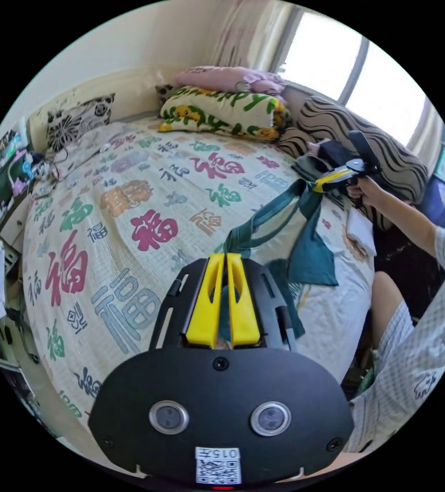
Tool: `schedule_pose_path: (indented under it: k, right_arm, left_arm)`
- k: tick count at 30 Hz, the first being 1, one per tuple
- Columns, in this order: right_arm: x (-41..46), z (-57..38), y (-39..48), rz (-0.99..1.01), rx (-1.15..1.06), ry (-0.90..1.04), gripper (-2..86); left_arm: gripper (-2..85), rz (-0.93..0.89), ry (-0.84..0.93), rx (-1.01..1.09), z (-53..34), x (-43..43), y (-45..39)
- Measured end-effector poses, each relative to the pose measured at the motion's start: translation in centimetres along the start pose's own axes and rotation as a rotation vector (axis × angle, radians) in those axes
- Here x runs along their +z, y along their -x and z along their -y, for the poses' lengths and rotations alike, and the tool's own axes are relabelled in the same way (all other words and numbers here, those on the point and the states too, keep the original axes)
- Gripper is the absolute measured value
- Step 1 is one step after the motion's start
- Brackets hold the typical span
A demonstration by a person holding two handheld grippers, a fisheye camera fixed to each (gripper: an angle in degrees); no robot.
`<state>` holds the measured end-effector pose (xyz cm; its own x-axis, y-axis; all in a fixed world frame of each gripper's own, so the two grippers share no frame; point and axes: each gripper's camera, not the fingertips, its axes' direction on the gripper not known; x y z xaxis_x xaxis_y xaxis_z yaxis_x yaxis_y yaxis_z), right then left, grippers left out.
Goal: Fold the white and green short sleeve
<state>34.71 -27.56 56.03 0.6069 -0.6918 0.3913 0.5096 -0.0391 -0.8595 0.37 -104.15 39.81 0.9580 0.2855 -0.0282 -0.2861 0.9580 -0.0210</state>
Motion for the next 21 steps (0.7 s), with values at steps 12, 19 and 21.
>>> schedule_pose_path:
  k: [12,19,21]
  right_arm:
    - [-7.3,-25.1,19.8,0.013,-0.145,0.026,-1.0]
    - [-5.7,-33.9,27.5,-0.18,-0.272,0.133,-0.8]
    - [-5.5,-35.1,29.0,-0.225,-0.326,0.173,-0.7]
  left_arm:
    - [0.1,0.011,-0.017,0.19,-21.9,-10.3,-23.6]
    - [0.1,0.049,0.175,0.251,-29.1,-9.0,-33.5]
    - [0.1,0.082,0.194,0.292,-29.9,-9.3,-35.2]
